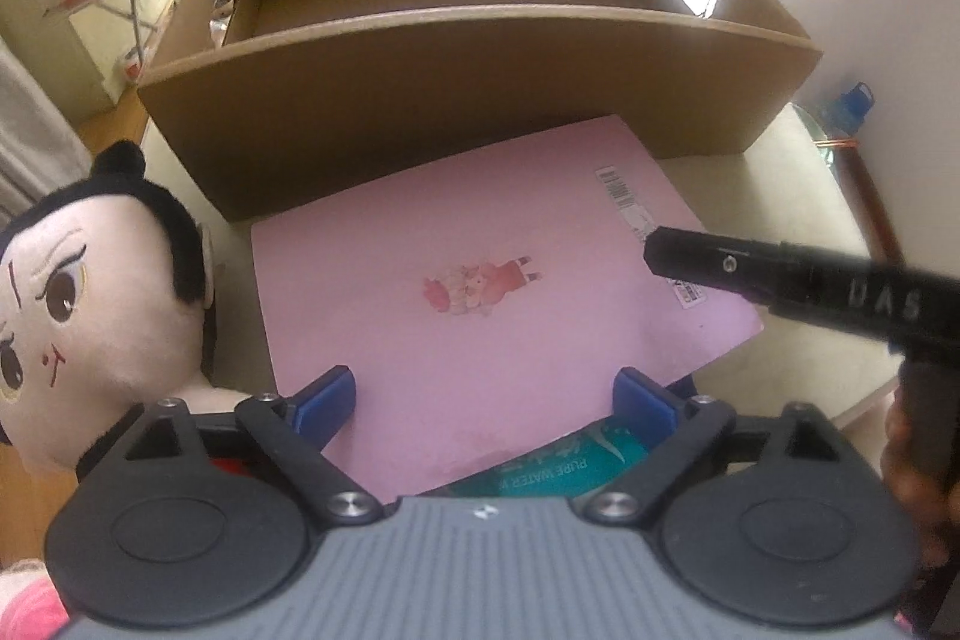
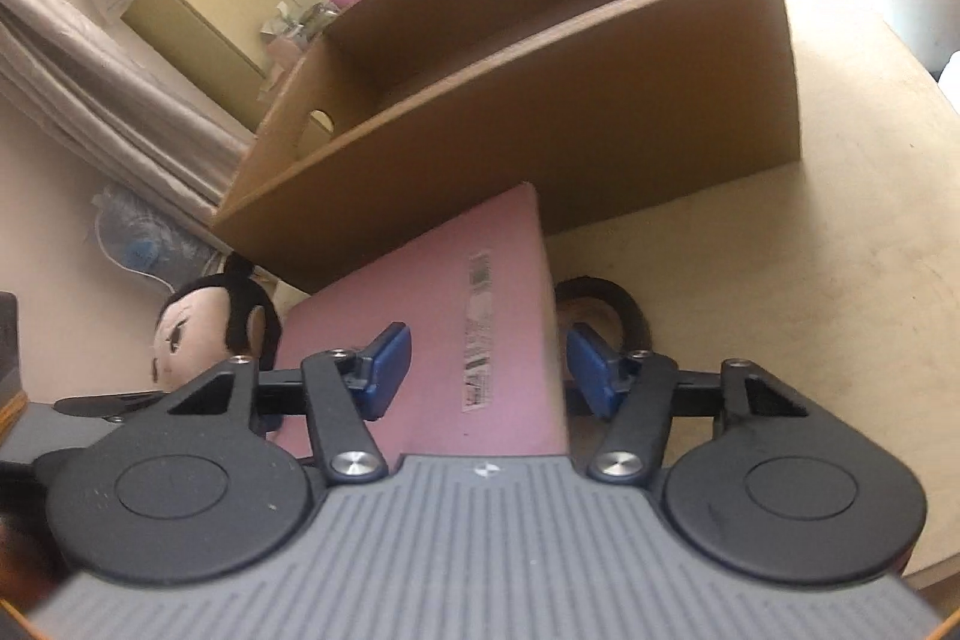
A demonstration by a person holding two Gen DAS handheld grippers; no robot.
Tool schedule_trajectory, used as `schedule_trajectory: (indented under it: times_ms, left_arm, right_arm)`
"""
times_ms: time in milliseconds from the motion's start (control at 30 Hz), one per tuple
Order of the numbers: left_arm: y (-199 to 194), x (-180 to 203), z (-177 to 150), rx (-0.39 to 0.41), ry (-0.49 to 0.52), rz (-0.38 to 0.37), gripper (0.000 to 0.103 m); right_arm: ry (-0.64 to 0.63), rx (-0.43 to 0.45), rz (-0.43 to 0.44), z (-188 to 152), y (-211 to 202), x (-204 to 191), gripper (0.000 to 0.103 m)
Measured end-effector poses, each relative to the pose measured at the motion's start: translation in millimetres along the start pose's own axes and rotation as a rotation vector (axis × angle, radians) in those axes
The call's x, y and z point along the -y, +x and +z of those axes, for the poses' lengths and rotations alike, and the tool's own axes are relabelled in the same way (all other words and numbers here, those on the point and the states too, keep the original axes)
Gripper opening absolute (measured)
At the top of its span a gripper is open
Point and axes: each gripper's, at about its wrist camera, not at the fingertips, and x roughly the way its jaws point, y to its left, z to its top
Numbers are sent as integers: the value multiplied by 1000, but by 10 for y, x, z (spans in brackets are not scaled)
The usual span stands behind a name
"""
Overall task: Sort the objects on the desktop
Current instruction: 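Close the right gripper on the pink book's edge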
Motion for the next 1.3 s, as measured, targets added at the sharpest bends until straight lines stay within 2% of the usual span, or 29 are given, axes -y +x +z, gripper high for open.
schedule_trajectory:
  times_ms: [233,367,533,700,867,1033,1133,1200,1267,1300]
  left_arm:
    - [9,42,12,-7,-5,-7,98]
    - [1,129,2,-7,2,-32,98]
    - [-37,303,-25,17,34,-57,98]
    - [-77,393,-125,40,63,-64,98]
    - [-199,230,-198,84,9,-70,97]
    - [-336,63,-187,161,-43,-36,99]
    - [-255,-14,-86,164,-87,-4,101]
    - [-200,-93,-53,147,-109,35,101]
    - [-125,-127,41,118,-112,83,101]
    - [-110,-168,87,103,-115,92,101]
  right_arm:
    - [-3,-32,8,-88,73,17,42]
    - [5,-22,33,-88,-11,63,27]
    - [17,-35,66,-128,-122,119,20]
    - [-5,-20,55,-208,-265,116,18]
    - [-21,-14,25,-245,-354,188,12]
    - [-22,-9,-15,-152,-422,328,13]
    - [20,-13,-1,-62,-411,438,15]
    - [61,-27,19,25,-378,502,20]
    - [59,-27,20,86,-338,486,32]
    - [57,-28,20,115,-311,480,35]
